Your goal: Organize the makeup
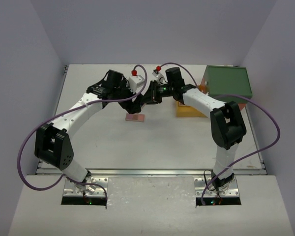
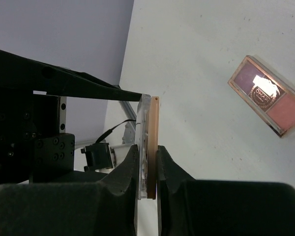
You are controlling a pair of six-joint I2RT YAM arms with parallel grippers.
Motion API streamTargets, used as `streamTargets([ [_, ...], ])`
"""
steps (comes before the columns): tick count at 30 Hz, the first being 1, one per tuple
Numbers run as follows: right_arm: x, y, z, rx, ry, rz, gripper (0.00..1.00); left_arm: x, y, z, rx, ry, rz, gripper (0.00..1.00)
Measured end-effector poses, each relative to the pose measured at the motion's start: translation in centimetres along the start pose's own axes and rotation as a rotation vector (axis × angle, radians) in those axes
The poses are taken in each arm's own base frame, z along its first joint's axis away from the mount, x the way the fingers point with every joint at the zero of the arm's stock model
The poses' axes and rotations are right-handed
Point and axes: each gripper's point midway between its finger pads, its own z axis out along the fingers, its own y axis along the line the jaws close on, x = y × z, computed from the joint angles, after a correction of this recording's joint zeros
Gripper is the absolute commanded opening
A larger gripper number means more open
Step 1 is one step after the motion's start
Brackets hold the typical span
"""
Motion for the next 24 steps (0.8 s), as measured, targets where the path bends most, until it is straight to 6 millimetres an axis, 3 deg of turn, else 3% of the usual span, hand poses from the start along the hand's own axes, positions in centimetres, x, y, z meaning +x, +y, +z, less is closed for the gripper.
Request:
streamTargets([
  [1,0.0,-0.1,0.0,-0.001,-0.001,0.002,0.00,0.1,0.0,0.0,-0.003,0.003,-0.001,0.14],
  [2,0.1,-0.1,0.0,-0.001,-0.004,0.004,0.00,0.1,0.0,0.0,-0.003,0.006,-0.002,0.34],
  [4,0.5,-0.3,-0.1,0.003,-0.009,0.012,0.00,0.4,-0.2,0.0,0.002,0.017,-0.004,0.82],
  [5,0.7,-0.4,-0.3,0.007,-0.018,0.012,0.00,0.5,-0.4,0.0,0.006,0.024,-0.004,1.00],
  [9,2.1,-1.6,-2.0,0.068,-0.078,0.022,0.00,0.6,-0.4,-0.5,-0.012,0.036,-0.019,1.00],
  [14,2.1,-3.4,-6.9,0.222,-0.331,0.007,0.00,-0.1,-0.2,-2.8,-0.069,0.012,-0.005,1.00],
  [19,-1.6,-4.4,-11.5,0.403,-0.624,-0.082,0.00,0.1,-0.7,-5.3,-0.119,-0.039,0.035,1.00],
  [24,-7.2,-6.9,-14.3,0.677,-0.725,-0.222,0.00,4.7,-0.8,-5.0,-0.136,0.033,0.043,1.00],
])
